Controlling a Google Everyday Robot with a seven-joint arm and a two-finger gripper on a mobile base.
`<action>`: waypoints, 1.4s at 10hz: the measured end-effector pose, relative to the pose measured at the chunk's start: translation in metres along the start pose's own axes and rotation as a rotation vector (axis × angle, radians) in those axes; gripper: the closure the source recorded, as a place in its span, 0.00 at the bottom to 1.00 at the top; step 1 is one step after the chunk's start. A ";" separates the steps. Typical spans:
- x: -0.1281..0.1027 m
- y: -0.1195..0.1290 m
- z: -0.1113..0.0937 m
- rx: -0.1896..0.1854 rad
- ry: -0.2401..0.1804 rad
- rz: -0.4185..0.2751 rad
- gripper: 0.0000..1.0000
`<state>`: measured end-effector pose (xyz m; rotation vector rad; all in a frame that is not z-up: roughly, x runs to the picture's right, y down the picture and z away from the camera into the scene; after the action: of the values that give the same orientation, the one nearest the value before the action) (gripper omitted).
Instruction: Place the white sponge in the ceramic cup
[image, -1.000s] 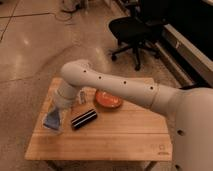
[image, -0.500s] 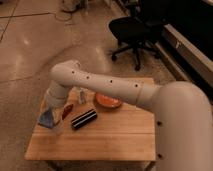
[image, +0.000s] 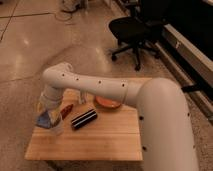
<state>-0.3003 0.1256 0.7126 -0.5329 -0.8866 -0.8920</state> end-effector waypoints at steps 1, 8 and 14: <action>0.005 0.000 0.003 -0.007 0.007 0.002 0.49; 0.042 0.008 -0.012 -0.006 0.060 0.022 0.20; 0.043 0.027 -0.068 0.075 0.051 -0.010 0.20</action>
<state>-0.2339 0.0723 0.7107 -0.4402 -0.8737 -0.8743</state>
